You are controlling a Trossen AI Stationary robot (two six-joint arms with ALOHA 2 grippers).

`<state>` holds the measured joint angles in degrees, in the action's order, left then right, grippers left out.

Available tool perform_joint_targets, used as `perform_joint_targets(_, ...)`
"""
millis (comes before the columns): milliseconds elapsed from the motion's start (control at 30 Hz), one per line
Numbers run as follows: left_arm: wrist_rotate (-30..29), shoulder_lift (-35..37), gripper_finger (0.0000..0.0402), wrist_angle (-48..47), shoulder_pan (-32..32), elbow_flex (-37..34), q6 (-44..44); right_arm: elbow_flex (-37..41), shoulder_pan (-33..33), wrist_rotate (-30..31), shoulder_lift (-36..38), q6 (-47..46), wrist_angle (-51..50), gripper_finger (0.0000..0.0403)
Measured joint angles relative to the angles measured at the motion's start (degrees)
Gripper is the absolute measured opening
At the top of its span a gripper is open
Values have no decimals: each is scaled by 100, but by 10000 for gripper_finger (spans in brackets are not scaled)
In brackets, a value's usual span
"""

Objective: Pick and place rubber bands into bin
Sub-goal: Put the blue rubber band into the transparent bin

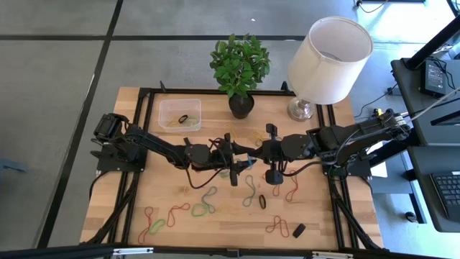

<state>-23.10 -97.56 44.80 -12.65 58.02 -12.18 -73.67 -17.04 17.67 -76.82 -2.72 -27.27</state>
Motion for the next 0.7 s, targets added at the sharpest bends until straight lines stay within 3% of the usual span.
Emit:
perform_joint_targets(367,379,0,10,-138,117,0,-16,0,0,0,0,-129,-35,0)
perform_joint_targets(567,375,22,2,-217,117,0,-165,0,2,7,0,-464,-225,9)
perform_joint_targets(700,379,346,2,-1064,181,0,-418,0,65,14,0,-722,-354,36)
